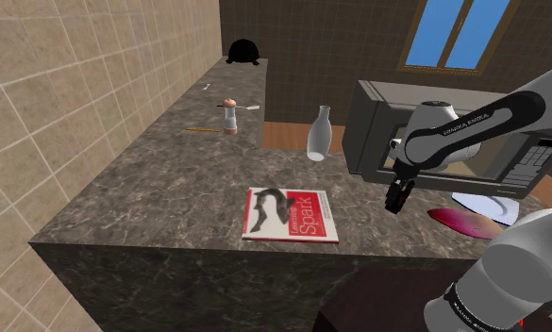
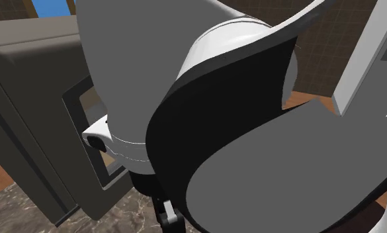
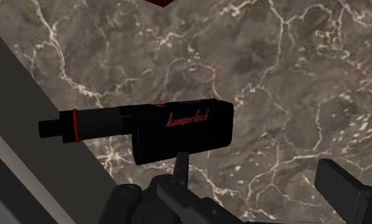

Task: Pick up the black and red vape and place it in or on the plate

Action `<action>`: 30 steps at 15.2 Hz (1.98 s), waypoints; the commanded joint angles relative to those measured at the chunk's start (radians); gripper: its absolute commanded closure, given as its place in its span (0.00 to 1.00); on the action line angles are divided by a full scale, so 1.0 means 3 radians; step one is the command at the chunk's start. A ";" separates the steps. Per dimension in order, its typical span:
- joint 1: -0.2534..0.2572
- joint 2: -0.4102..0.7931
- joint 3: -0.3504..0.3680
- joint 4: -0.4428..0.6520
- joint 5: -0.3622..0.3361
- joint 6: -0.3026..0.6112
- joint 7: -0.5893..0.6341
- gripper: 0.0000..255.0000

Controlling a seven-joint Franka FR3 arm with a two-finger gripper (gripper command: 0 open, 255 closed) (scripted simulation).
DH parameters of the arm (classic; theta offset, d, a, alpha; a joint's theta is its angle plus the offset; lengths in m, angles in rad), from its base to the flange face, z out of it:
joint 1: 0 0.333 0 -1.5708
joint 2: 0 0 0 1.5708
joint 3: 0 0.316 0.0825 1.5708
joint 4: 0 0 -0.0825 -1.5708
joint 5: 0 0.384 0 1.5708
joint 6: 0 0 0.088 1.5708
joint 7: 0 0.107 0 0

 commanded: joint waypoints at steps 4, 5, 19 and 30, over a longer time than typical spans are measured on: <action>0.0000 0.0009 -0.0003 0.0002 0.0001 -0.0002 -0.0004 1.00; -0.0001 0.0008 -0.0003 0.0002 0.0001 -0.0002 -0.0004 1.00; 0.0589 0.0287 -0.1166 0.0606 0.0063 -0.0558 -0.3441 0.00; 0.0995 0.1032 -0.1602 0.0910 0.0557 -0.0412 -0.5228 0.00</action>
